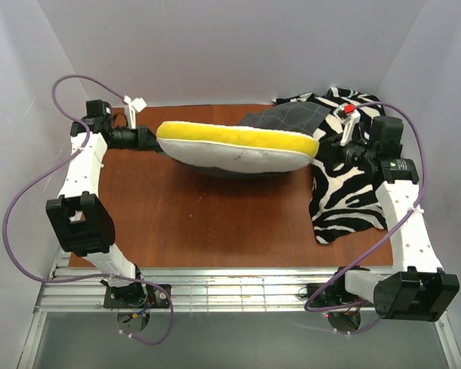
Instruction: Put the pillow into the pillowcase
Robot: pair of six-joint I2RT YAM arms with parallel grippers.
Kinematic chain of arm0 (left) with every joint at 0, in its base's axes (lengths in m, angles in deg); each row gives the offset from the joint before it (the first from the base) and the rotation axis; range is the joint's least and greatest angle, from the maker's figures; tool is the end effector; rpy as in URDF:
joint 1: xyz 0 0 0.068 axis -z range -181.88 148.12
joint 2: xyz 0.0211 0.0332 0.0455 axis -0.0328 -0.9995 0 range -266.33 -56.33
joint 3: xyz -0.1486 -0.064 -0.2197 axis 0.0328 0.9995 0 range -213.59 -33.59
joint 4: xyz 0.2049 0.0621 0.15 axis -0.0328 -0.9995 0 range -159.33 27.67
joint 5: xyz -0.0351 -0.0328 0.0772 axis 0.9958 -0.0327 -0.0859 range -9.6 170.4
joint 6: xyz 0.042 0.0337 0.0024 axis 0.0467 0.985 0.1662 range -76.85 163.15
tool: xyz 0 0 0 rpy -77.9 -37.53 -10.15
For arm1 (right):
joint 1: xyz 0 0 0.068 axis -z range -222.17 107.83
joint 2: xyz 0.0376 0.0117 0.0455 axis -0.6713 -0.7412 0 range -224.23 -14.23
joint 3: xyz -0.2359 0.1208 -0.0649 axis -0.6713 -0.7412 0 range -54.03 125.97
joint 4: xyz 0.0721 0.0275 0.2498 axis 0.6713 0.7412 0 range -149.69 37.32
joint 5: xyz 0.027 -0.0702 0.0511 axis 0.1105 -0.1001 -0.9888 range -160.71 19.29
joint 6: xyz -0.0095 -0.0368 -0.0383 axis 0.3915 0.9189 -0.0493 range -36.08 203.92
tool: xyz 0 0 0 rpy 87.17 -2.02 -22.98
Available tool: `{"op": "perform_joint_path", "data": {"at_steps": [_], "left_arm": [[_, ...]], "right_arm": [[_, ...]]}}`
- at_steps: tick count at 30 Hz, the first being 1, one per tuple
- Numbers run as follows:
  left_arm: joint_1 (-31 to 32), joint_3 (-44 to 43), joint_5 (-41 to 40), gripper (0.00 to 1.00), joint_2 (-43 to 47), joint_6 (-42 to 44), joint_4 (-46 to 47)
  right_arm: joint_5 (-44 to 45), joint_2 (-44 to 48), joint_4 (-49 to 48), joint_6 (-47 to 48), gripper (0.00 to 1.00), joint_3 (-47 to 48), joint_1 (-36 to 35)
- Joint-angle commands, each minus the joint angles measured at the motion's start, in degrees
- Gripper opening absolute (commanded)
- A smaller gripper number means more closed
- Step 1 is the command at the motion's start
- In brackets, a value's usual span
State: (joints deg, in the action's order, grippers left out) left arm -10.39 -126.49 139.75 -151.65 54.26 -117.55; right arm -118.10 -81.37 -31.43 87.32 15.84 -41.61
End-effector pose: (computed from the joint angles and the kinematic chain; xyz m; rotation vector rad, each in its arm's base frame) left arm 0.3419 0.0201 0.3481 0.4124 2.1847 -1.1234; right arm 0.2481 0.0238 0.3862 -0.5647 1.8597 0.7809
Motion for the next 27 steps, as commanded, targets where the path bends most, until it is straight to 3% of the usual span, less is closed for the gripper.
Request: {"op": "perform_joint_path", "data": {"at_steps": [1, 5, 6, 7, 9, 10, 11, 12, 13, 14, 16, 17, 18, 20, 21, 22, 24, 27], "left_arm": [[-1.4, 3.8, 1.1, 0.0, -3.7, 13.2, -22.8], [-2.2, -8.0, 10.2, 0.0, -0.1, 5.3, -24.7], [-2.3, -16.9, 12.1, 0.0, -2.4, 1.3, -24.8], [-2.4, -19.6, 17.1, 0.0, -2.7, -2.5, -23.1], [-2.5, -24.9, 18.0, 0.0, -1.4, -11.4, -15.9], [-2.6, -25.4, 25.5, 0.0, -0.5, -15.6, -12.5], [-2.7, -25.0, 27.9, 0.0, 0.6, -30.1, -6.7], [-2.9, -22.2, 29.1, 0.0, 1.9, -39.0, 11.3], [-3.3, -19.2, 31.3, 0.0, 5.6, -50.1, 23.2], [-3.5, -16.3, 31.3, 0.0, 7.3, -66.7, 47.8], [-5.9, -10.8, 27.6, 0.0, 10.1, -73.3, 57.0], [-6.4, -9.9, 25.4, 0.0, 9.6, -72.8, 42.6], [-6.8, -9.7, 22.2, 0.0, 9.4, -59.1, 31.7], [-5.6, -2.8, 12.4, 0.0, 9.2, -45.1, 9.8], [-4.9, 1.7, 7.0, 0.0, 8.8, -33.6, 2.6], [-3.9, 6.6, 0.6, 0.0, 9.0, -30.9, -1.2], [-2.6, 12.0, -3.4, 0.0, 10.5, -25.1, -3.6], [3.8, 13.3, -6.0, 0.0, 13.5, -17.8, -10.1]], "right_arm": [[-5.8, 2.8, 6.9, 0.4, 0.01, -0.4, 0.6], [-9.9, 0.9, 6.5, -6.6, 0.01, 13.9, 1.2], [-10.6, 0.3, 5.9, -8.4, 0.01, 16.8, 1.3], [-11.1, -0.1, 3.2, -13.3, 0.01, 22.1, 1.5], [-11.0, -1.3, 0.1, -17.7, 0.01, 26.4, 2.6], [-10.4, -1.9, -1.9, -20.7, 0.01, 31.5, 4.4], [-10.1, -2.9, -2.6, -22.5, 0.01, 33.1, 5.7], [-9.9, -3.3, -3.4, -24.0, 0.01, 34.4, 6.7], [-9.6, -3.4, -4.0, -25.3, 0.01, 34.3, 7.9], [-7.6, -2.4, -3.8, -25.2, 0.01, 32.5, 8.0], [-4.1, -0.7, -2.4, -24.1, 0.01, 27.3, 8.0], [-0.6, 0.9, -1.3, -22.6, 0.01, 20.6, 8.0], [0.3, 1.5, 0.1, -21.2, 0.01, 17.4, 8.0], [2.4, 2.8, 4.3, -16.5, 0.01, 7.0, 5.6], [3.1, 3.3, 5.5, -14.4, 0.01, 3.7, 2.9], [3.1, 4.3, 7.0, -12.2, 0.01, 1.5, 1.4], [2.0, 5.8, 11.7, -9.6, 0.01, -3.1, -4.8], [-4.3, 7.3, 13.8, -12.3, 0.01, 0.5, -9.0]]}}
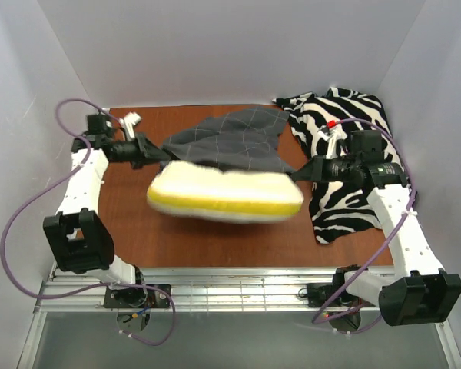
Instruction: Put the pillow into the pillowcase
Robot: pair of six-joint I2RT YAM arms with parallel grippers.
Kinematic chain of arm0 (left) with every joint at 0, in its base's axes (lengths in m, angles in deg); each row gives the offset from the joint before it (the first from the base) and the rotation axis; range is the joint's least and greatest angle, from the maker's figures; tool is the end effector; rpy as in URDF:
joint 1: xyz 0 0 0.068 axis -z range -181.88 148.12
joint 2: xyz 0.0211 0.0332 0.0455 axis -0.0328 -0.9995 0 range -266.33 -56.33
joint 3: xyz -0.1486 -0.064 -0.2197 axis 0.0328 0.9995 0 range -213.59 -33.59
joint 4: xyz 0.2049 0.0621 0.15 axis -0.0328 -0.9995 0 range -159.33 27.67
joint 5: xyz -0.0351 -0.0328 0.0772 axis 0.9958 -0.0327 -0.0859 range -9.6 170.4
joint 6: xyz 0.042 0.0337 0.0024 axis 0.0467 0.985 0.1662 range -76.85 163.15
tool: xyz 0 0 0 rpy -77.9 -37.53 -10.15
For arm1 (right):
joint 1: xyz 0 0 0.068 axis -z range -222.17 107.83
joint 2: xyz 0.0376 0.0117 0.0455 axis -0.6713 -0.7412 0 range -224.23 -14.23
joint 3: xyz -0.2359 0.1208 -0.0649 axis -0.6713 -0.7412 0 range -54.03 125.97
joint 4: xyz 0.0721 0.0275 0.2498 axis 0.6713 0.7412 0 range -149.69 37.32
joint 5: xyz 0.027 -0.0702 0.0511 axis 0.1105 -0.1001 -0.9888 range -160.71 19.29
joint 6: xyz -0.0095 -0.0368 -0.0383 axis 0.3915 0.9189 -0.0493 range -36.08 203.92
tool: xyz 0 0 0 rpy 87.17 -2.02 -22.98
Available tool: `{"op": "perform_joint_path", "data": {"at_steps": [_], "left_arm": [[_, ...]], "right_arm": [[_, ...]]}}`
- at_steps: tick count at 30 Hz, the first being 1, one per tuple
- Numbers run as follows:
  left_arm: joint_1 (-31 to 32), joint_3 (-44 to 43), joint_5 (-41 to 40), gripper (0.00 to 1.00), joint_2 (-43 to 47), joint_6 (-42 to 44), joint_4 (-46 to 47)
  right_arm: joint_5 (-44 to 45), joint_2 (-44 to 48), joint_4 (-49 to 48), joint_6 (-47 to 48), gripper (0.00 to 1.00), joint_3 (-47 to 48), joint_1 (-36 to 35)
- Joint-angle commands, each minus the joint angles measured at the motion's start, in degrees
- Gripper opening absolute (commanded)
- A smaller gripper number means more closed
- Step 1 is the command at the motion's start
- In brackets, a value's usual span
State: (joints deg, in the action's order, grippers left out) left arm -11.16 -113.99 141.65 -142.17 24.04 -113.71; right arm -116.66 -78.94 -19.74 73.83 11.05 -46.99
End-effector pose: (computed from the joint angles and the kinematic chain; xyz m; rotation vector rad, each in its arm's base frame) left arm 0.3014 0.0176 0.3370 -0.1709 2.3308 -1.4164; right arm 0.2250 0.0446 0.3509 -0.3322 2.1824 1.0424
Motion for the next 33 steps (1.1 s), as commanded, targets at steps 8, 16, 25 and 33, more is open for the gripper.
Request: {"op": "perform_joint_path", "data": {"at_steps": [8, 16, 25, 33], "left_arm": [[-4.7, -30.6, 14.2, 0.0, -6.6, -18.1, 5.1], [-7.3, -17.4, -7.8, 0.0, -10.0, 14.5, -17.8], [-5.2, -45.8, 19.0, 0.0, -9.7, -19.6, 11.7], [-5.6, -39.8, 8.7, 0.0, -11.1, -26.5, 17.7]], "right_arm": [[-4.0, -12.3, -10.1, -17.3, 0.01, 43.4, 5.2], [0.6, -3.9, -4.4, 0.5, 0.01, 10.3, 7.7], [-5.6, -13.5, -16.6, -25.9, 0.01, 49.8, 7.5], [0.8, -10.2, -15.9, -16.5, 0.01, 29.2, 6.2]]}}
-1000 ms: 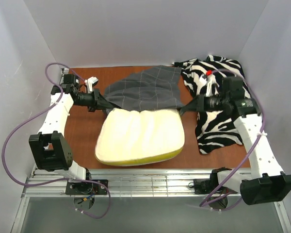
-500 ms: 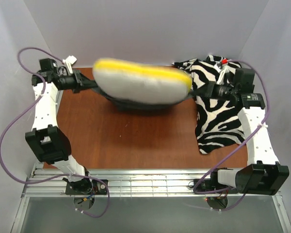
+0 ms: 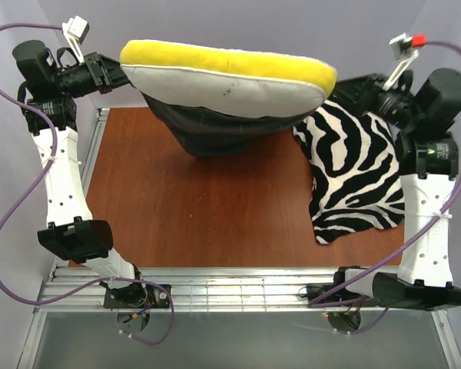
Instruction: Put the pillow into the pillowcase
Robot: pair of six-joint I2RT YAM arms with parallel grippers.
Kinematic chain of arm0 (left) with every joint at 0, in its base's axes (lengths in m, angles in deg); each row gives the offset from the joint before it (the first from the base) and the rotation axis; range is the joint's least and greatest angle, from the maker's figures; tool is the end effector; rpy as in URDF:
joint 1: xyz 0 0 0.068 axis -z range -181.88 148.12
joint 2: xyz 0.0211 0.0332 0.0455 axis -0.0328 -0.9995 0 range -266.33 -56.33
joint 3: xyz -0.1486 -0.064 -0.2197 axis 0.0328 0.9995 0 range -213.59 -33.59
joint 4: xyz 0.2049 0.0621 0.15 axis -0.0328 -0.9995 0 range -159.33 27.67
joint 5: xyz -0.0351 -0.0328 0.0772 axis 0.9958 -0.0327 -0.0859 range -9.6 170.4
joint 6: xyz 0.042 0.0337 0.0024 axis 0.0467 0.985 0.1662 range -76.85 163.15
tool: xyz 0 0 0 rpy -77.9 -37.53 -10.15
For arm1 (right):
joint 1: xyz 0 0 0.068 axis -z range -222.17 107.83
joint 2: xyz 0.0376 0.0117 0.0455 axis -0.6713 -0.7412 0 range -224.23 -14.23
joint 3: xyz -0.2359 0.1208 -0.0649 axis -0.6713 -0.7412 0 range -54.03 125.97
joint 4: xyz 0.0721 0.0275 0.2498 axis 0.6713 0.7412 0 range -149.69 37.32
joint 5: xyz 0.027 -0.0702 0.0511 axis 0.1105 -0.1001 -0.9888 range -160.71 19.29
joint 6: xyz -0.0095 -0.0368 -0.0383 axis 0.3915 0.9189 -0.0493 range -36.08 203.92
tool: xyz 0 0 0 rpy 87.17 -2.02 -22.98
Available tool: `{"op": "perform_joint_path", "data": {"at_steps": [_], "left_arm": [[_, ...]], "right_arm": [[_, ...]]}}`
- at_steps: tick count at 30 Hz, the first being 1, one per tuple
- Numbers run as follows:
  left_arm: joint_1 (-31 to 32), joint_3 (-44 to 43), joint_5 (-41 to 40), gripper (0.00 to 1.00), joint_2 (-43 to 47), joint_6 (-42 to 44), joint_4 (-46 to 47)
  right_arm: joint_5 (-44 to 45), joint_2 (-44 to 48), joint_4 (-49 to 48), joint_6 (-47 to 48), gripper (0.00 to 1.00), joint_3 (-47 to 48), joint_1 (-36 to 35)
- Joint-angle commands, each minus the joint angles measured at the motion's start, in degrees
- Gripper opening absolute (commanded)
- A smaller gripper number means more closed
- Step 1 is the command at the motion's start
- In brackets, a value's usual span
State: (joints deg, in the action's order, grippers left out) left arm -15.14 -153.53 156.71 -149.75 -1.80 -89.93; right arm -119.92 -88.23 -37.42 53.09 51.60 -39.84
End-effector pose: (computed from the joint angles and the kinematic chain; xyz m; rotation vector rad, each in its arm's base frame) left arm 0.3103 0.0375 0.5385 0.2647 1.7651 -1.4472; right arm 0.2213 0.0180 0.5628 -0.3155 1.5135 0.9987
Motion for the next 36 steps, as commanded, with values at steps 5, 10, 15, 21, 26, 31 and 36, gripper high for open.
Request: {"op": "perform_joint_path", "data": {"at_steps": [5, 10, 15, 21, 26, 31, 36], "left_arm": [[2.6, 18.8, -22.5, 0.0, -2.6, 26.3, -30.4], [2.1, -8.5, -12.2, 0.0, -6.5, 25.2, -30.4], [-2.7, -4.5, -15.9, 0.0, -9.1, 19.8, -26.5], [0.1, 5.2, -23.6, 0.0, -5.3, 38.9, -42.1], [2.1, -11.8, -13.5, 0.0, -8.0, 35.2, -44.3], [-3.3, -15.6, -12.0, 0.0, -11.1, 25.3, -27.3], [-3.3, -9.5, -14.1, 0.0, 1.8, 32.2, -20.2]], "right_arm": [[2.8, 2.5, 5.2, 8.8, 0.01, -26.2, -6.0], [-0.1, -6.6, 1.1, -3.1, 0.01, 9.3, 1.1], [8.0, -11.4, 0.9, -2.9, 0.01, 7.0, 8.6], [8.5, -0.6, 18.2, 18.2, 0.01, -19.9, -4.8], [-1.9, -9.3, 13.6, 10.5, 0.01, 14.5, -3.8], [6.0, -16.8, 12.1, 9.6, 0.01, 18.1, 4.6], [-8.9, 0.6, -7.2, 0.5, 0.01, -6.6, 3.0]]}}
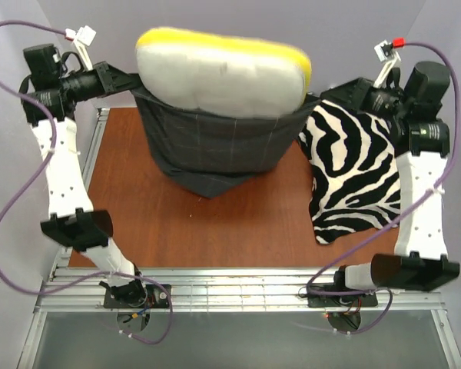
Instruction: Put the pillow into the pillowcase
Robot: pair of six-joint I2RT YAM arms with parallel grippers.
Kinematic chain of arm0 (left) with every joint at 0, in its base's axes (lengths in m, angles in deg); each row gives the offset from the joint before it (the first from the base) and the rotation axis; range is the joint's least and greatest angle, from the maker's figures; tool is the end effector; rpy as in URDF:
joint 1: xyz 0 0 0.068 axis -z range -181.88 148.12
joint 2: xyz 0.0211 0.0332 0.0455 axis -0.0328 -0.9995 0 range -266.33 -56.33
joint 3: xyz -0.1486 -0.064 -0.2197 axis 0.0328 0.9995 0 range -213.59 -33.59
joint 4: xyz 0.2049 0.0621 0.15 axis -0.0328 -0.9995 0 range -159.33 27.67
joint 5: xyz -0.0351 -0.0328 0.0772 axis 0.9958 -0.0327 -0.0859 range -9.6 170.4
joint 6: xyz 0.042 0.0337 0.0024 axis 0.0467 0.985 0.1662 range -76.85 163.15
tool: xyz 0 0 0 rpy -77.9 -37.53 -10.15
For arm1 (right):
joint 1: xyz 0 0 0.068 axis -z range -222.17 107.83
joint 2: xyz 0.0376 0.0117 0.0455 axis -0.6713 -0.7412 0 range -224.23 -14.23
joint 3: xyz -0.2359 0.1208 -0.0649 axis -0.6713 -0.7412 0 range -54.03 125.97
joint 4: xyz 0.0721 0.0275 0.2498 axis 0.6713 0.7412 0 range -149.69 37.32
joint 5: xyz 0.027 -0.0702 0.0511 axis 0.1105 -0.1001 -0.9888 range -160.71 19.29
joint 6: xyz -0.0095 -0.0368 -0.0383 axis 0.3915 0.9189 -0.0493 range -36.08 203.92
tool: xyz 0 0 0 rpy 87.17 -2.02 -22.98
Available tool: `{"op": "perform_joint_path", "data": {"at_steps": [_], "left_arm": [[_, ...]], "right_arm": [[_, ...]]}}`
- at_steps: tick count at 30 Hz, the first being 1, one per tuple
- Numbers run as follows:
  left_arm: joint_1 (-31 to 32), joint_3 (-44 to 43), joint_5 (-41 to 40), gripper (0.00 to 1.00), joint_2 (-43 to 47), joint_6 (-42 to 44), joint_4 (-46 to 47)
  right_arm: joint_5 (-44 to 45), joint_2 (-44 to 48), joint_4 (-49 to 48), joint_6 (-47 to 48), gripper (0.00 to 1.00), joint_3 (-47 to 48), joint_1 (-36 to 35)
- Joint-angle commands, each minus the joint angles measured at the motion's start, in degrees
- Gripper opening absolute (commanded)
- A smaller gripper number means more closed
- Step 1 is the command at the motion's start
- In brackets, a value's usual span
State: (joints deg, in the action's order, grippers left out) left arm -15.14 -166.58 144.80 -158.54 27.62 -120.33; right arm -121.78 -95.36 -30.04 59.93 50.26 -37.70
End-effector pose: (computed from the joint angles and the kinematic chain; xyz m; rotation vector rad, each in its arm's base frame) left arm 0.3336 0.0456 0.5075 0.2226 1.9163 -1.1558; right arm 0.2781 0.0060 0.5151 -0.2684 1.7203 0.9966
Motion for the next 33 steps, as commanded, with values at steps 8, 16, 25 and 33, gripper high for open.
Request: {"op": "perform_joint_path", "data": {"at_steps": [8, 16, 25, 33], "left_arm": [[3.0, 4.6, -10.5, 0.0, 10.7, 3.7, 1.1], [-1.6, 12.9, -3.2, 0.0, 16.2, -14.3, 20.7], [7.3, 13.8, -22.6, 0.0, 16.9, -23.0, 23.1], [20.8, 9.1, -34.9, 0.0, 12.7, -22.9, 24.7]], "right_arm": [[-1.8, 5.1, -12.8, -8.6, 0.01, 4.2, 1.8], [-6.7, 10.1, -20.7, -13.5, 0.07, -8.5, 2.8], [4.7, 20.0, -16.0, 1.9, 0.6, -36.7, -13.6], [30.0, 12.8, -26.2, 4.0, 0.6, -36.4, -41.1]]}}
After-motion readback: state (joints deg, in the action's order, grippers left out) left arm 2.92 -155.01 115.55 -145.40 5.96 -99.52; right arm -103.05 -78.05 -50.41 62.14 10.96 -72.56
